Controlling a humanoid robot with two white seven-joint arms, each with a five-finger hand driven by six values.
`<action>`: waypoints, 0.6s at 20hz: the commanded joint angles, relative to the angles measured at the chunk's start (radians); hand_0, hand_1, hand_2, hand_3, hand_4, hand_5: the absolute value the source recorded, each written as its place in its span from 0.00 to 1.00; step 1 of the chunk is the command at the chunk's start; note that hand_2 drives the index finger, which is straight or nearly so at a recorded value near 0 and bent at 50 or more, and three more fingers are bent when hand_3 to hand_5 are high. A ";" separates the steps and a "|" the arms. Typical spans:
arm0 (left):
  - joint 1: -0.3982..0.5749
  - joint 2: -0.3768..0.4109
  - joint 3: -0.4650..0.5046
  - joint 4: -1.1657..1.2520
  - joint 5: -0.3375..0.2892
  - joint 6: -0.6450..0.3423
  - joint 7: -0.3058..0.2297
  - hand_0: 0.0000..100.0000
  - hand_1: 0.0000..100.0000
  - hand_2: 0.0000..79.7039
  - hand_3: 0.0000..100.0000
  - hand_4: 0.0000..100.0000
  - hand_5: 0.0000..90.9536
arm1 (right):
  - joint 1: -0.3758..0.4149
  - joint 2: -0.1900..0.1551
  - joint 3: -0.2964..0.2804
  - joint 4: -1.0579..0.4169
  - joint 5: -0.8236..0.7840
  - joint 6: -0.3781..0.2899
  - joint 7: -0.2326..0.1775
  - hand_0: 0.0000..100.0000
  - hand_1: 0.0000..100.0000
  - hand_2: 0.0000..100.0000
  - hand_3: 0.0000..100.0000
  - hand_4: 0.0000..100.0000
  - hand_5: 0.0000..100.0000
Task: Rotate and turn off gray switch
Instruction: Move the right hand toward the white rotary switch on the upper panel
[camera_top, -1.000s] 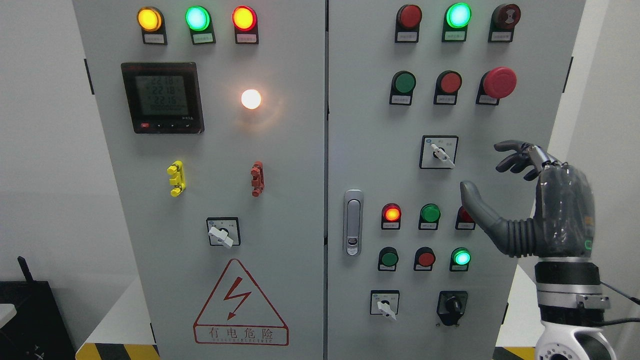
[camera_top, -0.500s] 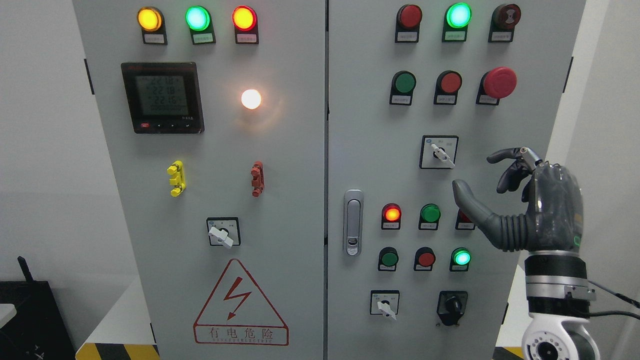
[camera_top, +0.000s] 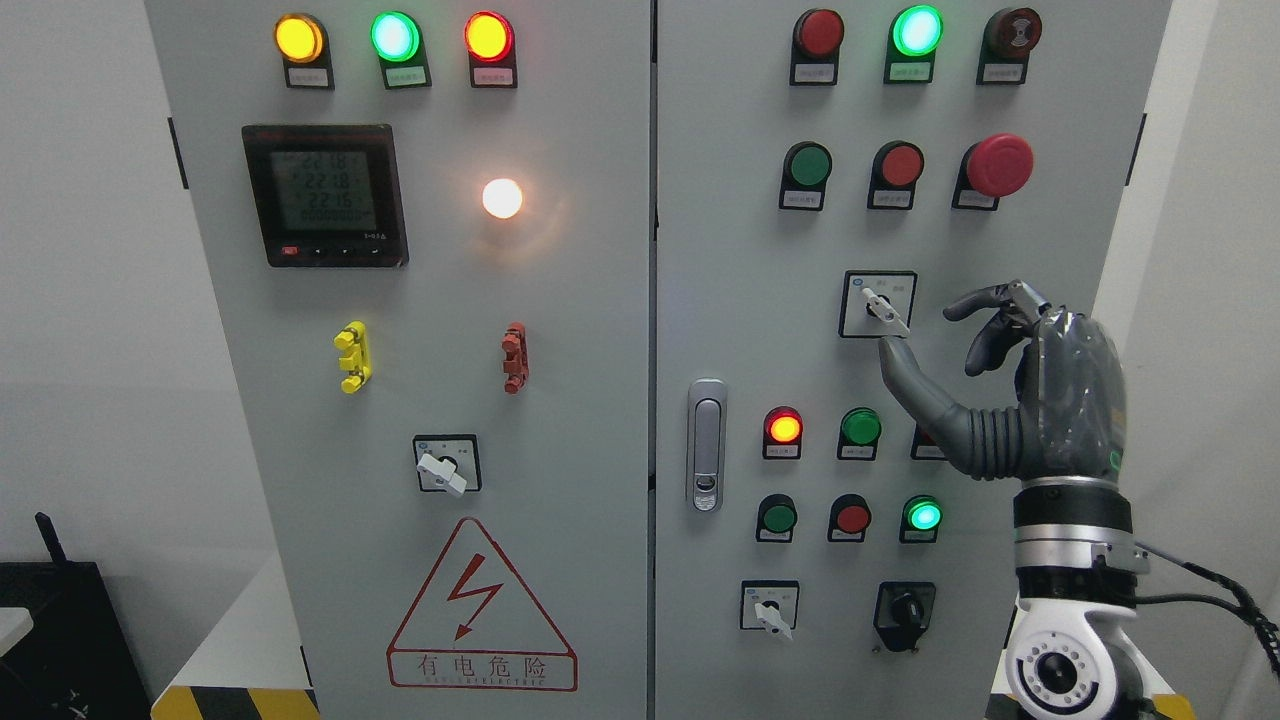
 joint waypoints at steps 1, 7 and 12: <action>-0.009 0.000 0.008 -0.026 0.020 0.000 0.000 0.12 0.39 0.00 0.00 0.00 0.00 | -0.022 0.031 -0.005 0.026 -0.003 0.026 -0.001 0.00 0.48 0.54 0.89 0.87 1.00; -0.009 0.000 0.008 -0.026 0.020 0.000 0.000 0.12 0.39 0.00 0.00 0.00 0.00 | -0.022 0.031 -0.002 0.024 -0.002 0.023 -0.001 0.00 0.49 0.56 0.89 0.87 1.00; -0.009 0.000 0.008 -0.026 0.020 0.000 0.000 0.12 0.39 0.00 0.00 0.00 0.00 | -0.022 0.030 -0.002 0.030 0.000 0.025 -0.001 0.00 0.49 0.58 0.90 0.87 1.00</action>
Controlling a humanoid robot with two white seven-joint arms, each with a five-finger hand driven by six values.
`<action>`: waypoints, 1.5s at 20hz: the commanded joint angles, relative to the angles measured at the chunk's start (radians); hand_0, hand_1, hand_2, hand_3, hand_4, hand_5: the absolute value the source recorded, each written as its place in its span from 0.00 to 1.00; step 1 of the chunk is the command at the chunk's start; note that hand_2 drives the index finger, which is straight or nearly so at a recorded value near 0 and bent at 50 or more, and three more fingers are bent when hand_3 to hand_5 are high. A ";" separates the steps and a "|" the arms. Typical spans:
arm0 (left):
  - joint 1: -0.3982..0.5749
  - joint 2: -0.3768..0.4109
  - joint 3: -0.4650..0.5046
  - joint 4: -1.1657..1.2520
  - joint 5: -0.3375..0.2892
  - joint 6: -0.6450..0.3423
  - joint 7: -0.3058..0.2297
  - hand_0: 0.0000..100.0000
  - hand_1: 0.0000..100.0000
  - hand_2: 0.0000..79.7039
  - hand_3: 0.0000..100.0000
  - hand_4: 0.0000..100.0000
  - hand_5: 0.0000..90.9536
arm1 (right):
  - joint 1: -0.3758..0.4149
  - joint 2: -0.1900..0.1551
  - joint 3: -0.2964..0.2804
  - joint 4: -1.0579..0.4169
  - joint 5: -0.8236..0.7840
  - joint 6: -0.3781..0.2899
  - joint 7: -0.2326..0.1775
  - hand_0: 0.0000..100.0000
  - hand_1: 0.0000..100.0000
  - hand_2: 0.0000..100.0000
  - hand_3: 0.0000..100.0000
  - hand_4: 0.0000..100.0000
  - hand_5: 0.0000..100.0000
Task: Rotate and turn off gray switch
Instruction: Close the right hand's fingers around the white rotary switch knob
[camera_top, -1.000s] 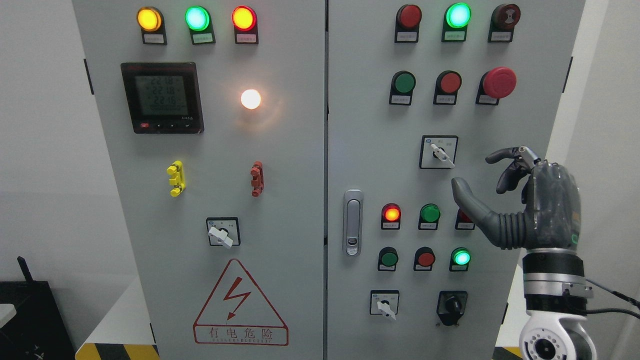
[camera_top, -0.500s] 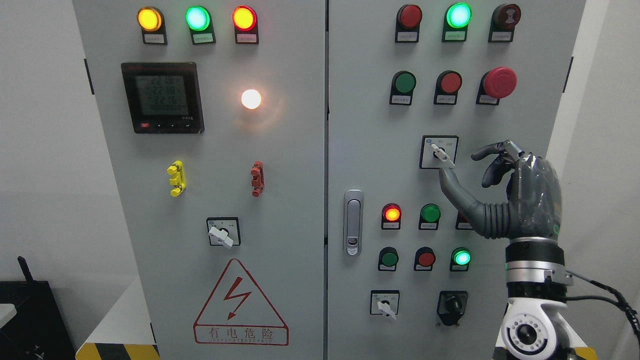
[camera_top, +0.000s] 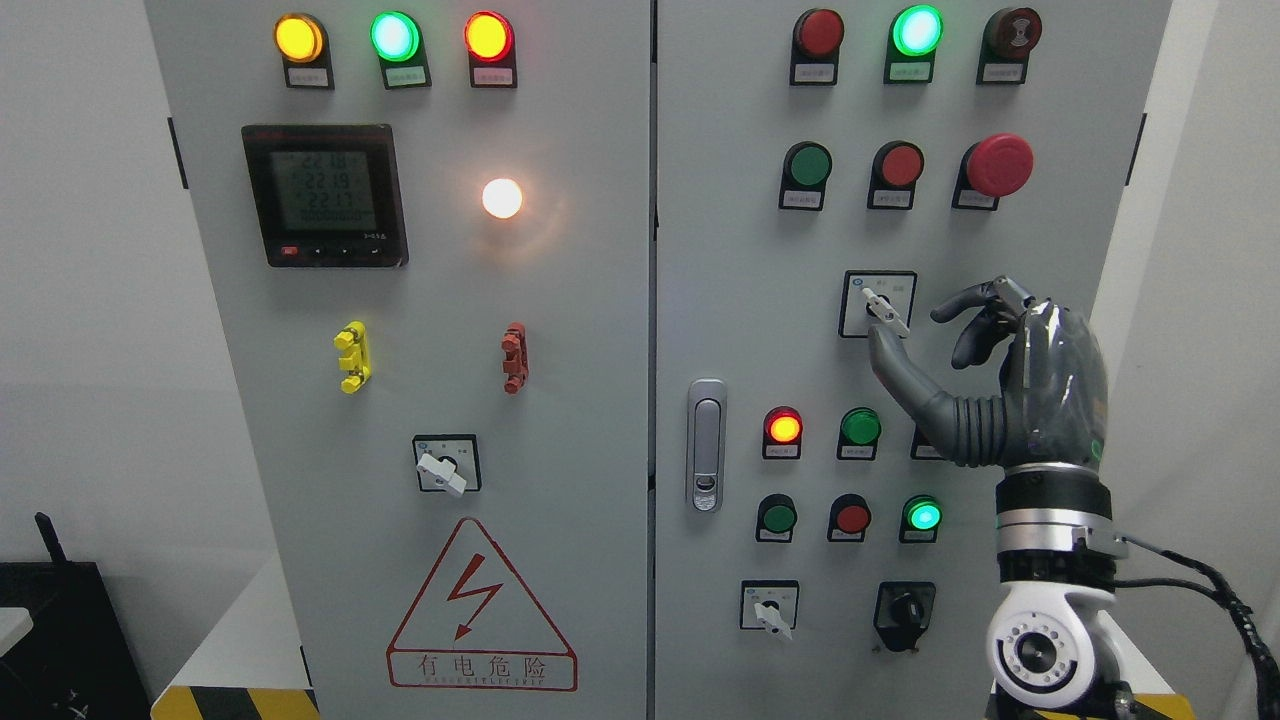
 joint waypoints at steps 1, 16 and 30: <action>-0.009 0.000 0.008 -0.026 0.020 0.000 0.000 0.12 0.39 0.00 0.00 0.00 0.00 | -0.004 0.009 -0.012 0.015 0.001 0.001 -0.001 0.00 0.49 0.58 0.90 0.87 1.00; -0.009 0.000 0.008 -0.026 0.018 0.000 0.000 0.12 0.39 0.00 0.00 0.00 0.00 | -0.025 0.008 -0.004 0.036 0.010 0.001 -0.001 0.01 0.50 0.59 0.92 0.87 1.00; -0.009 0.000 0.008 -0.026 0.020 0.000 0.000 0.12 0.39 0.00 0.00 0.00 0.00 | -0.028 0.006 -0.004 0.056 0.013 0.005 0.001 0.04 0.50 0.61 0.92 0.88 1.00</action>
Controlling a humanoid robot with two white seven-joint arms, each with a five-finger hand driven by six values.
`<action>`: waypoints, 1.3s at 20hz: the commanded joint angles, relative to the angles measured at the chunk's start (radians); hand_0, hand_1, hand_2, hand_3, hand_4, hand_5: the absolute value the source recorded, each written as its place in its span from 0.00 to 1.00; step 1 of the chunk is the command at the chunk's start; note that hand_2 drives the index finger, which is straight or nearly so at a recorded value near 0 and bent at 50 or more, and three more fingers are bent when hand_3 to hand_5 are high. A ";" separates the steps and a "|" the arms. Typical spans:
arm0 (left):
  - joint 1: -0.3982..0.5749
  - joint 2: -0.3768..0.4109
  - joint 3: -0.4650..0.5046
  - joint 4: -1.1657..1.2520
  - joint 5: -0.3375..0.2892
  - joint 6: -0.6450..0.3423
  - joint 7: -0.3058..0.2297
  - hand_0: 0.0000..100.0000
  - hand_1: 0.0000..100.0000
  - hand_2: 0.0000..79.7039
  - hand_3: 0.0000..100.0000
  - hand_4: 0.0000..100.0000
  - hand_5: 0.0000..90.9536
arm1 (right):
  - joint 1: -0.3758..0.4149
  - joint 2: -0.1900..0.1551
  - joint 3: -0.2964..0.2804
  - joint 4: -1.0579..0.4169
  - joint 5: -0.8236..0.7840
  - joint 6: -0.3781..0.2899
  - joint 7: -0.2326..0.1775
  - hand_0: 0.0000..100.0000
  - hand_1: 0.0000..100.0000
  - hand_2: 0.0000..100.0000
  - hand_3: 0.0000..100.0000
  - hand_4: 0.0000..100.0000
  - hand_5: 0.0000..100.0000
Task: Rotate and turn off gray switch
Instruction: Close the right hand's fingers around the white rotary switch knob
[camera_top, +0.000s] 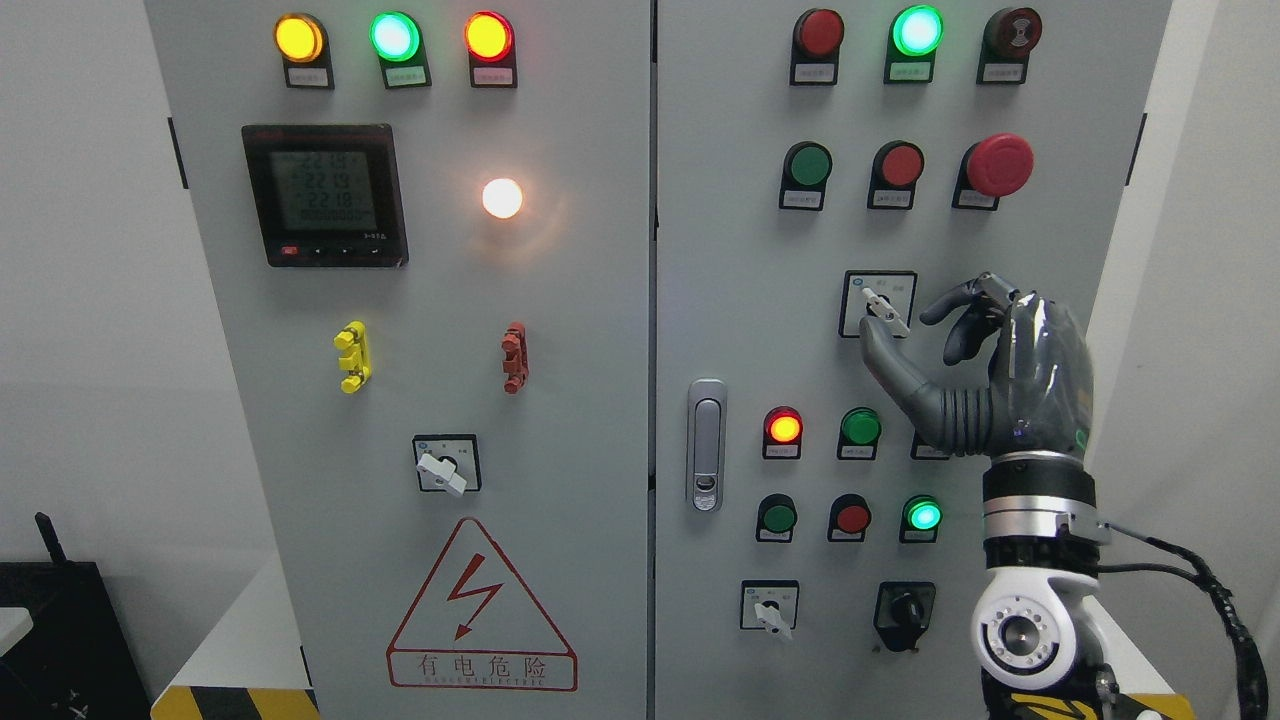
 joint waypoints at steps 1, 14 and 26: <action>-0.009 0.000 0.008 -0.026 0.020 0.000 0.000 0.12 0.39 0.00 0.00 0.00 0.00 | -0.007 0.000 -0.009 0.015 0.000 0.001 0.001 0.05 0.50 0.61 0.92 0.88 1.00; -0.009 0.000 0.008 -0.026 0.020 0.000 0.000 0.12 0.39 0.00 0.00 0.00 0.00 | -0.014 0.000 -0.007 0.015 0.000 -0.001 0.021 0.16 0.48 0.64 0.93 0.89 1.00; -0.009 0.000 0.008 -0.026 0.020 0.000 0.000 0.12 0.39 0.00 0.00 0.00 0.00 | -0.015 0.000 -0.007 0.015 0.030 -0.005 0.022 0.14 0.48 0.64 0.93 0.89 1.00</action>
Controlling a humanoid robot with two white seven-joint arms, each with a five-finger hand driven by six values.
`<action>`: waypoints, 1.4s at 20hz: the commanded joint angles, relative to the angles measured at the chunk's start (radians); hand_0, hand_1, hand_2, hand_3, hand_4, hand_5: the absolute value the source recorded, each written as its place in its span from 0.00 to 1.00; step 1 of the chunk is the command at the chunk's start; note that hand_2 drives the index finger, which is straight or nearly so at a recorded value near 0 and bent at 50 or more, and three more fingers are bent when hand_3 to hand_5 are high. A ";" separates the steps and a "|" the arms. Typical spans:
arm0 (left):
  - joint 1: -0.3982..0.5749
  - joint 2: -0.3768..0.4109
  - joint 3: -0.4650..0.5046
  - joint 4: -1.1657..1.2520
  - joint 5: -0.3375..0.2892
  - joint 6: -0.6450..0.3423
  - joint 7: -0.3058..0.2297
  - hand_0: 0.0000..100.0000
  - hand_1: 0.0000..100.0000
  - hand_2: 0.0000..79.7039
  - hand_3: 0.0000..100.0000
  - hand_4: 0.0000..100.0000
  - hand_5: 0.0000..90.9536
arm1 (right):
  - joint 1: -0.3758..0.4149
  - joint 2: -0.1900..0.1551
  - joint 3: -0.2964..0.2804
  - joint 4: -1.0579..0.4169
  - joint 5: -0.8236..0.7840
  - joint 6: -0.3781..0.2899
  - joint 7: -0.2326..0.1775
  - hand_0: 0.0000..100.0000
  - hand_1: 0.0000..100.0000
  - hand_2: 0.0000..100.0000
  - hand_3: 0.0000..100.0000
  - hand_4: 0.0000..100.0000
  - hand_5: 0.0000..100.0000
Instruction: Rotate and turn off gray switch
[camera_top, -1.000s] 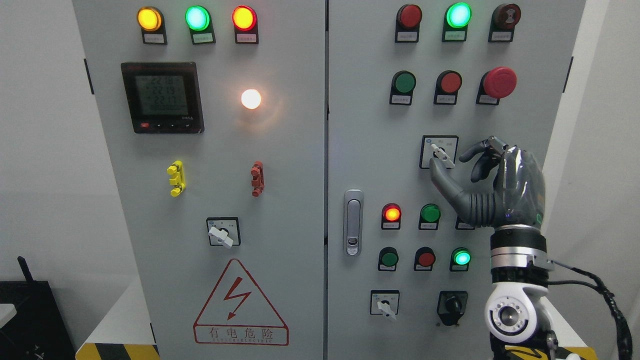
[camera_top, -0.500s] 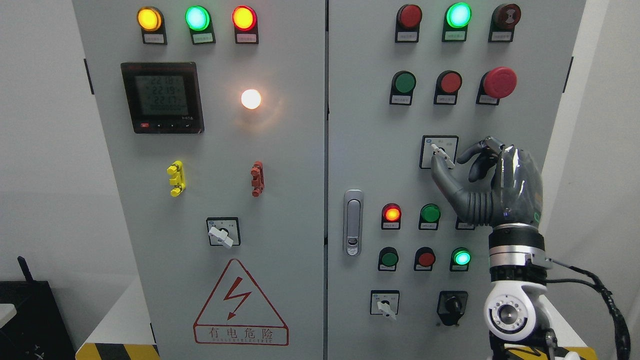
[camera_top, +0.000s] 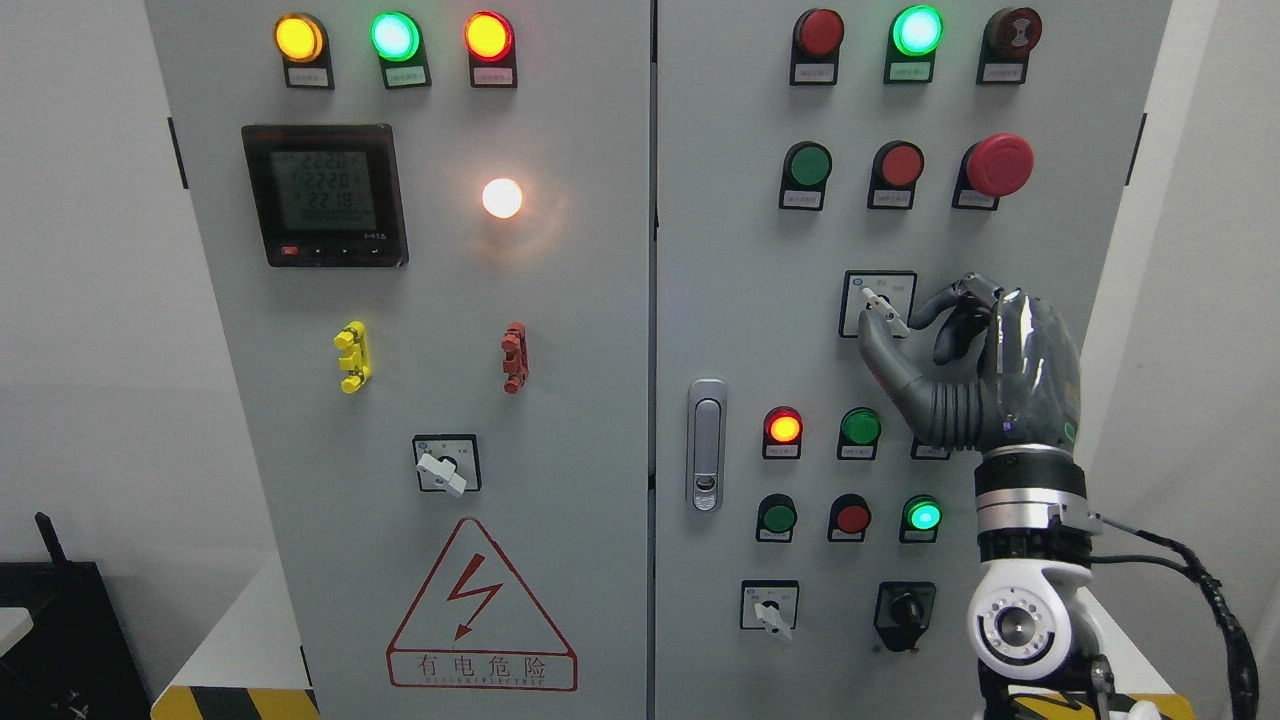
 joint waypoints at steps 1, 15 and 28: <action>-0.009 0.000 0.008 -0.026 0.020 0.000 0.000 0.12 0.39 0.00 0.00 0.00 0.00 | -0.001 0.000 -0.006 0.001 0.025 -0.005 0.001 0.14 0.48 0.64 0.93 0.89 1.00; -0.009 0.000 0.008 -0.026 0.018 0.000 0.000 0.12 0.39 0.00 0.00 0.00 0.00 | -0.005 0.002 0.015 0.001 0.027 -0.007 0.009 0.14 0.49 0.65 0.93 0.89 1.00; -0.009 0.000 0.008 -0.026 0.020 0.000 0.000 0.12 0.39 0.00 0.00 0.00 0.00 | -0.010 0.002 0.028 0.001 0.027 -0.005 0.012 0.14 0.49 0.65 0.94 0.89 1.00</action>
